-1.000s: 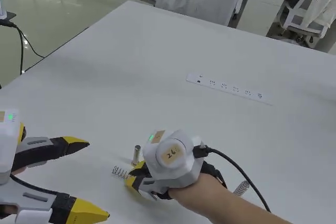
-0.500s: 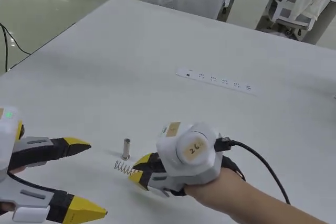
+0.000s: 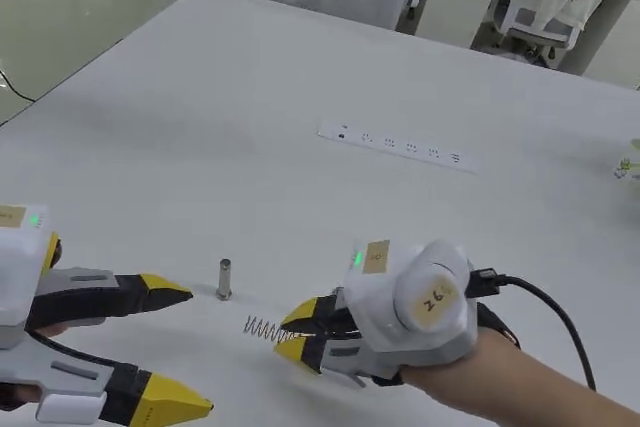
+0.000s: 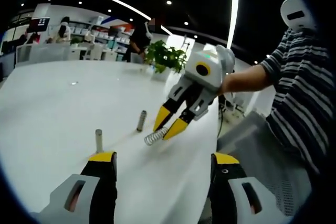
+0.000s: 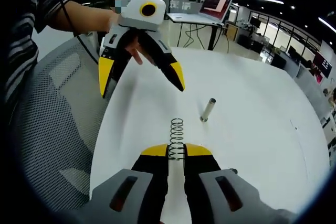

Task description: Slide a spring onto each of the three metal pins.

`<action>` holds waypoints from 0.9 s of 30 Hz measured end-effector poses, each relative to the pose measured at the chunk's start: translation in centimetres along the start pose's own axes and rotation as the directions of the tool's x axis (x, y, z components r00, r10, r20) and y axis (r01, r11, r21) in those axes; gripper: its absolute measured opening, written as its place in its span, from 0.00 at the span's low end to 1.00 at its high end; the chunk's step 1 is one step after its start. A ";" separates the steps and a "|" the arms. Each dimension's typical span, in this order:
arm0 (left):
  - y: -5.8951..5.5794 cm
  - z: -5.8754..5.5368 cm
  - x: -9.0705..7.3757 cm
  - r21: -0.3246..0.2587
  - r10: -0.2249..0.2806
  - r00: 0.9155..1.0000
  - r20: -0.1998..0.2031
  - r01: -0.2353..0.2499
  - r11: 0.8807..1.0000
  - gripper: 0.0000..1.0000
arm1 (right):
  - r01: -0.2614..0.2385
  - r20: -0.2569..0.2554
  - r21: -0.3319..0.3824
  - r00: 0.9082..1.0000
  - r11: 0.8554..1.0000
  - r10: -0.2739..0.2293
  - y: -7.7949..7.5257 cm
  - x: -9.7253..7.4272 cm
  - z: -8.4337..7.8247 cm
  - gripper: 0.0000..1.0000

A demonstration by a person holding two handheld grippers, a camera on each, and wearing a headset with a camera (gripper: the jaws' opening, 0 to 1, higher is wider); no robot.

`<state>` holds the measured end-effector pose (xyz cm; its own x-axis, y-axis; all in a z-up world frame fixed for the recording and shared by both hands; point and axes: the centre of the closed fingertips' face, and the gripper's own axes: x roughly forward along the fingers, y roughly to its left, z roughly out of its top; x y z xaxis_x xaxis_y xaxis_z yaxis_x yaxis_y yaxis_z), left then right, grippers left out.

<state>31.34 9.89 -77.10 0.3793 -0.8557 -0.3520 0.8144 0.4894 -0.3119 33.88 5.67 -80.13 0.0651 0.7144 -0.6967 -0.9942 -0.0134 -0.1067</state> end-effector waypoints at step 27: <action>-1.9 1.3 6.5 0.120 -0.187 0.981 -0.060 0.193 0.974 0.29 | -0.010 0.018 -0.110 1.000 0.994 0.012 1.3 -3.0 -0.9 0.07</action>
<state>32.84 3.14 -77.61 0.1935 -0.9205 -0.3394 0.9189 0.2913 -0.2661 32.44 2.86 -78.85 0.0513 0.7267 -0.6851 -0.9793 -0.0979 -0.1772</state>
